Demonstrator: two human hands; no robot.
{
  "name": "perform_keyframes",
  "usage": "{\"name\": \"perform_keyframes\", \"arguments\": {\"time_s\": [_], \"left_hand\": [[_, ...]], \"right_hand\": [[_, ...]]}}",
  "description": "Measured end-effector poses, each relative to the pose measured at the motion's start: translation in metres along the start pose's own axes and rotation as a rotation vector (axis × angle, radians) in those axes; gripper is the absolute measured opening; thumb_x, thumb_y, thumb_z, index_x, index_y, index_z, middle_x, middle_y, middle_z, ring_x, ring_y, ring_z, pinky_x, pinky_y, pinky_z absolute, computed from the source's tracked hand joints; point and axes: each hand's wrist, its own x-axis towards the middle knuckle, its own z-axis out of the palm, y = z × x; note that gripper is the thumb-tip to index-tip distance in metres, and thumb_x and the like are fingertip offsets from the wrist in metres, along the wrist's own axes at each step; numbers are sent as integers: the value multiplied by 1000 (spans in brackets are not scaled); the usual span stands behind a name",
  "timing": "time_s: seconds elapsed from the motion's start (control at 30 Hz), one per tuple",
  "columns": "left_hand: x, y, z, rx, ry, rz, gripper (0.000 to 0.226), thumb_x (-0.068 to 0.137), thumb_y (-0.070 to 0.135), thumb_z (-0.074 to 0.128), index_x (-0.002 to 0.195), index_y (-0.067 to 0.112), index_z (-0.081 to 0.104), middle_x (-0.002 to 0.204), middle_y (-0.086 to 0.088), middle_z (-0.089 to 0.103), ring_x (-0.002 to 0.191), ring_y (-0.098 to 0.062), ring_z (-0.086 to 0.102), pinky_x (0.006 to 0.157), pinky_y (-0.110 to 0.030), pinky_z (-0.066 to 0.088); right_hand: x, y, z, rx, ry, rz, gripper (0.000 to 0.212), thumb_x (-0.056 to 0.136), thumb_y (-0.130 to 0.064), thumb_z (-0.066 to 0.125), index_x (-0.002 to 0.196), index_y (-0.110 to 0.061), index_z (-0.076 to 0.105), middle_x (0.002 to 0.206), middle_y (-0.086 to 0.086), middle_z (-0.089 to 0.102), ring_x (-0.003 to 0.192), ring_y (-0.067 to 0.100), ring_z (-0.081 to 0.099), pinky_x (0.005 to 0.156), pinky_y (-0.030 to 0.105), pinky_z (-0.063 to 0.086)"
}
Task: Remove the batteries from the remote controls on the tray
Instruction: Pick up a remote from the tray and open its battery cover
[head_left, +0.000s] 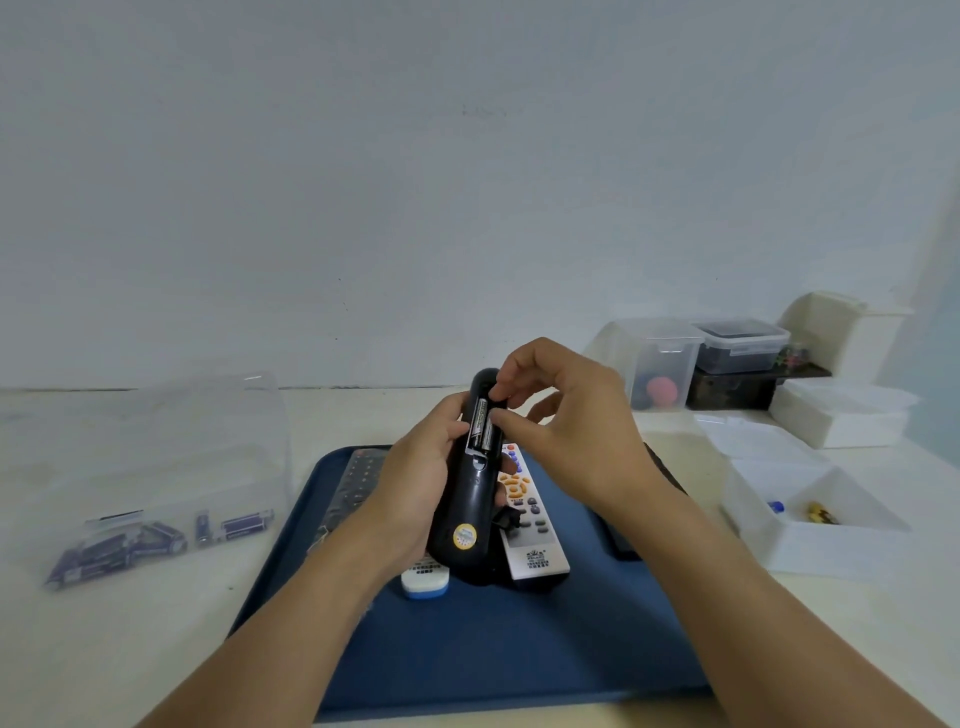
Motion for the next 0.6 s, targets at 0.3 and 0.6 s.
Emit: {"name": "perform_keyframes", "arguments": {"time_s": [0.3,0.6], "left_hand": [[4,-9,2,66,0,46,43,104,11,34,120,25,71,91,-13,65,78,-24,64,73,-41,50],[-5,-12,7,149,9,51,38,109,16,38,115,33,71,88,-8,71,71,-17,66,67,-34,55]], "right_hand": [[-1,5,7,-83,28,-15,18,82,2,69,89,-14,66,81,-4,69,77,8,65,61,11,51],[0,13,10,-104,15,57,16,83,-3,70,84,-18,68,74,-11,67,72,7,64,64,18,54]]}}
